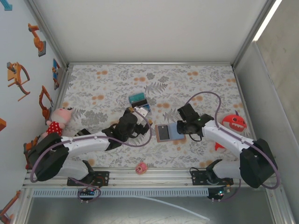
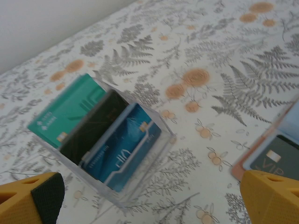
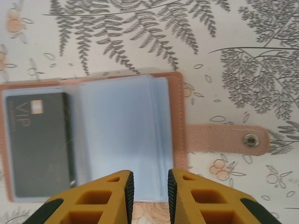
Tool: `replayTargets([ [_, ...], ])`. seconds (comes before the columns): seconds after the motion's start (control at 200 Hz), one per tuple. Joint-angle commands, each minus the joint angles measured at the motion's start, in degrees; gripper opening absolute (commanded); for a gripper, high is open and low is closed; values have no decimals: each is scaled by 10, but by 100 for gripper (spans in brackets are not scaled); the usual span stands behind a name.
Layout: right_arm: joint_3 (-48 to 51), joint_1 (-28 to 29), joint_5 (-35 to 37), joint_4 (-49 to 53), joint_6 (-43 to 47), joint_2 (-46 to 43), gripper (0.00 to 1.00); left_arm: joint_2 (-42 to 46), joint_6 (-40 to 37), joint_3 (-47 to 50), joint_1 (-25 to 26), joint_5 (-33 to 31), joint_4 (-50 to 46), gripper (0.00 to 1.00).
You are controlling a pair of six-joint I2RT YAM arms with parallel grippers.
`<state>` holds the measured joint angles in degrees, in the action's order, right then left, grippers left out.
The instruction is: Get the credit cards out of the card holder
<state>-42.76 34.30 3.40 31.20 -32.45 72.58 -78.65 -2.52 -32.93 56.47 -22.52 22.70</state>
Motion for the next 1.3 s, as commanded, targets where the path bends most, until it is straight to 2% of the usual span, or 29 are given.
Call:
replayTargets([
  [0.0,-17,-3,-60,-10,-12,-2,26,-32,29,12,16,16,58,97],
  [0.145,-26,-3,-98,-24,-13,26,37,-83,38,10,29,24,97,97],
  [0.275,-28,-3,-120,-44,-17,46,38,-130,33,-4,39,30,114,97],
  [0.391,-29,-3,-128,-58,-21,52,35,-158,40,-19,40,41,117,97],
  [0.531,-32,-3,-132,-63,-20,61,21,-182,47,-33,40,49,128,97],
  [0.721,-42,-3,-137,-53,-13,85,11,-206,53,-48,40,60,132,97],
  [0.982,-46,-3,-114,-45,-18,83,10,-229,54,-75,39,58,94,97],
  [1.167,-37,-3,-150,-65,-24,86,10,-218,58,-67,38,53,57,97],
  [1.292,-29,-3,-166,-85,-32,96,14,-207,62,-62,37,49,43,97],
])
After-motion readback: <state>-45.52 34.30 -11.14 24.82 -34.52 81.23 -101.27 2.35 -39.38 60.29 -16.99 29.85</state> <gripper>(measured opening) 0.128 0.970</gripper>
